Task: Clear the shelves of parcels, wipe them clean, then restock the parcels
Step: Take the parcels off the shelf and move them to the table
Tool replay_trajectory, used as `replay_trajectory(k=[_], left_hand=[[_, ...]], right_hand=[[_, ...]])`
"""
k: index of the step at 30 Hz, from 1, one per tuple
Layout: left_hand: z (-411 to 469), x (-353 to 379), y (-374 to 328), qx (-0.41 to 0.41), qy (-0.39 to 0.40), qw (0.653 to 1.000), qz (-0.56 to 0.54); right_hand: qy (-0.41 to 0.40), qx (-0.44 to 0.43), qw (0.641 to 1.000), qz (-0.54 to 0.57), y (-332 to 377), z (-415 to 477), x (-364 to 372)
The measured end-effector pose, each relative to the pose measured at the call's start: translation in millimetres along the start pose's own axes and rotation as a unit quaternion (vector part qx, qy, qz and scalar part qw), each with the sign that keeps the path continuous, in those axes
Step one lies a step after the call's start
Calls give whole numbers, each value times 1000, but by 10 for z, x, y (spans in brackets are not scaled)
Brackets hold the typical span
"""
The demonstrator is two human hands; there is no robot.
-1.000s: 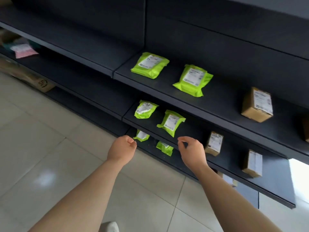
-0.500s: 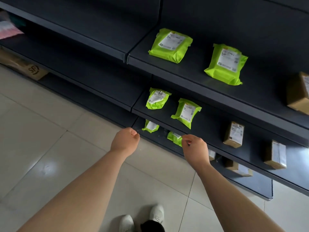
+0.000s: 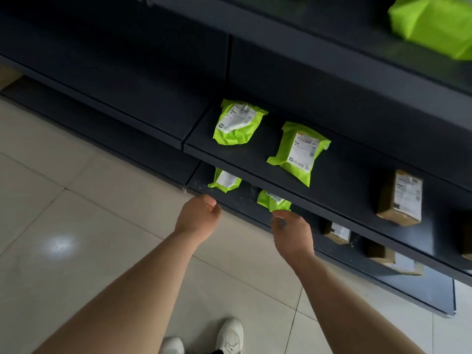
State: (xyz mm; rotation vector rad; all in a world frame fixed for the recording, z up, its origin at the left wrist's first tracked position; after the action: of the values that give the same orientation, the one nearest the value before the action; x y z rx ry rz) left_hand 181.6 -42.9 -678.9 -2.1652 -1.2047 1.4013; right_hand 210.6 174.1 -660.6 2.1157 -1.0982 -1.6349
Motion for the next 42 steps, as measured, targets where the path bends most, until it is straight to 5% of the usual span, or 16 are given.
replay_trajectory(k=[13,22,36,42], left_hand=[[1595,1252,808,39,11,999,-6],[2556,1956,1083,99,-56,991,72],[3536,2426,933,155,-140,963,172],[3538,2381,962,156,-154,959,181]], right_hand=[[-24,-6,998,-62,-1119,1221,1494],[-78,-45,990,-112,-1652,2020,2175],[-213,-146,942,-214,-1850,2843,2342],[-207,-44,937,-279,-2012,2934,2181]])
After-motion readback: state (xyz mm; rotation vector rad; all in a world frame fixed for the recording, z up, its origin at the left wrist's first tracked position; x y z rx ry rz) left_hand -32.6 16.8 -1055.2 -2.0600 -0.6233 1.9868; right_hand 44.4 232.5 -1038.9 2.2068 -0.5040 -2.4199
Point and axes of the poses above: each hand's wrist, its own z-axis towards the middle knuckle, its own x-axis out of the palm, y = z × x, the point moved 4 cm from there along z, towards the middle knuckle, and after that the axes turned 4 degrees about -x, right-handed, at the moved point
